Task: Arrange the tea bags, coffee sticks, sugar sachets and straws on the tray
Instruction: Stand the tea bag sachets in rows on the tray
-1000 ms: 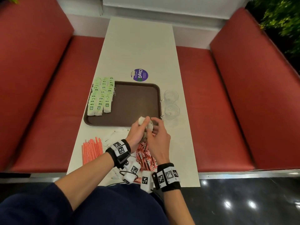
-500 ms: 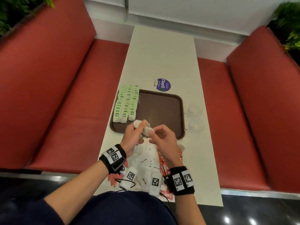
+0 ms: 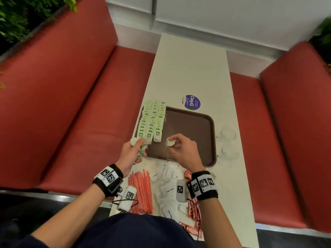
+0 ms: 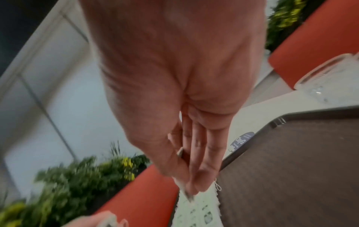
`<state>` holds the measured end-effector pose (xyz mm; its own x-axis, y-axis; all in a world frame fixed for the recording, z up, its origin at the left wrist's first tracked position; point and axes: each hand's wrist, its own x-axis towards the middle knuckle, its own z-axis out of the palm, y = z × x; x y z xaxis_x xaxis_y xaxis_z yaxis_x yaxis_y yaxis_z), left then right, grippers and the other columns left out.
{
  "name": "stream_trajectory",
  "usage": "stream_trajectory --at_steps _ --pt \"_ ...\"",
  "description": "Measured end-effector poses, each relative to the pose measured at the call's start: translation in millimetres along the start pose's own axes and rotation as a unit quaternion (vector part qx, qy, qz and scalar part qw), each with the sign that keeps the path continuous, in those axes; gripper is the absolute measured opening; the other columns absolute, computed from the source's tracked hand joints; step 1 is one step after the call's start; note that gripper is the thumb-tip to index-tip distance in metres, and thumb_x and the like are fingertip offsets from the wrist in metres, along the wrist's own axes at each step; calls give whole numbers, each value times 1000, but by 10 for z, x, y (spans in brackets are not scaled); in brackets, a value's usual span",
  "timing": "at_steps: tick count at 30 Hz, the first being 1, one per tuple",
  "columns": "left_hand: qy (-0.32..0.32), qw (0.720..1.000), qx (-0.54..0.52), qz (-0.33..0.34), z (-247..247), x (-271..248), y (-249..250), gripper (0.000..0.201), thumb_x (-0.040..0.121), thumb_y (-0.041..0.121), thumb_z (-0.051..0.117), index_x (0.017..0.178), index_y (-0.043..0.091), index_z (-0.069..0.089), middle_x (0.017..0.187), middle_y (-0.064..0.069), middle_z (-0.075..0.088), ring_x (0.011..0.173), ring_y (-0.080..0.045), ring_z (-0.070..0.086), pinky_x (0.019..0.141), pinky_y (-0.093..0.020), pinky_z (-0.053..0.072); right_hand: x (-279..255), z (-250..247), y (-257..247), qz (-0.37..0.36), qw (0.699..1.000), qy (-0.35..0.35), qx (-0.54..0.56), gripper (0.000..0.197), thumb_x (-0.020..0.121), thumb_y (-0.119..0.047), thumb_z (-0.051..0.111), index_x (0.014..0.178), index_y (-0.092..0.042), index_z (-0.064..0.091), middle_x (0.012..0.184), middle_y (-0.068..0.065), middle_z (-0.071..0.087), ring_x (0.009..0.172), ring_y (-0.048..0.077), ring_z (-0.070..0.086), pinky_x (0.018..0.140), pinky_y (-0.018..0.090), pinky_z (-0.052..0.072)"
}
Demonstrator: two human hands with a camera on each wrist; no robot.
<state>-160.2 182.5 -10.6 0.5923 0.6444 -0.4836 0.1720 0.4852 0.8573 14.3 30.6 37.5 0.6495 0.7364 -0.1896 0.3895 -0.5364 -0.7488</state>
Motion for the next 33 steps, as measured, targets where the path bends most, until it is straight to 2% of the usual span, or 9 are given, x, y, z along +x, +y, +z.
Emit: stream_trajectory --at_steps 3,7,11,15,19,24,27,30,33 --pt "21 1000 -14 -4 -76 96 12 31 109 32 63 121 5 70 92 -14 66 66 -18 60 48 -28 32 287 118 89 -14 997 -6 -72 26 97 -5 60 103 -26 74 87 -13 73 90 12 71 84 29 55" --pt "34 999 -24 -3 -134 171 41 33 108 32 65 120 1 67 89 -17 66 64 -20 60 47 -29 31 561 261 128 -15 982 -51 -181 21 103 -18 58 108 -26 77 120 -1 57 103 25 62 89 41 53" --pt "40 999 -20 -5 -204 202 47 26 108 30 65 113 4 67 91 -18 66 64 -21 59 45 -28 30 783 445 104 -9 962 -149 -230 23 106 -20 58 124 -26 72 128 12 68 114 38 67 98 51 57" --pt "38 999 -21 -11 -248 231 42 28 109 30 64 116 3 67 92 -17 66 64 -20 60 45 -26 30 940 578 15 9 960 -167 -226 29 110 -21 56 137 -23 67 135 17 66 118 40 67 99 49 57" --pt "36 999 -19 -21 -264 251 48 34 108 33 64 122 2 66 95 -13 70 64 -18 62 45 -24 32 1017 638 -3 37 959 -140 -244 33 111 -19 53 143 -21 61 139 19 62 118 43 66 98 51 56" --pt "33 999 -20 -25 -261 281 52 35 108 33 64 122 2 65 96 -13 70 65 -18 63 45 -24 33 992 738 22 29 968 -67 -240 31 106 -12 54 136 -21 54 125 12 62 112 41 64 89 51 54" --pt "32 999 -23 -31 -248 298 48 34 108 33 65 122 2 66 94 -12 71 65 -18 63 44 -23 33 898 803 44 48 983 0 -178 30 101 -10 58 126 -23 48 120 9 55 100 37 62 82 47 51" --pt "35 998 -27 -35 -232 302 43 32 108 34 65 120 5 67 94 -11 72 65 -18 63 44 -23 34 785 897 75 66 991 3 -115 30 99 -13 66 119 -28 48 119 5 50 95 30 60 86 43 54" --pt "30 998 -26 -39 -221 296 30 33 108 35 65 119 5 68 95 -11 72 65 -18 63 45 -24 34 723 993 86 79 993 -1 -93 27 101 -13 71 122 -21 56 124 5 50 97 23 56 86 33 45"
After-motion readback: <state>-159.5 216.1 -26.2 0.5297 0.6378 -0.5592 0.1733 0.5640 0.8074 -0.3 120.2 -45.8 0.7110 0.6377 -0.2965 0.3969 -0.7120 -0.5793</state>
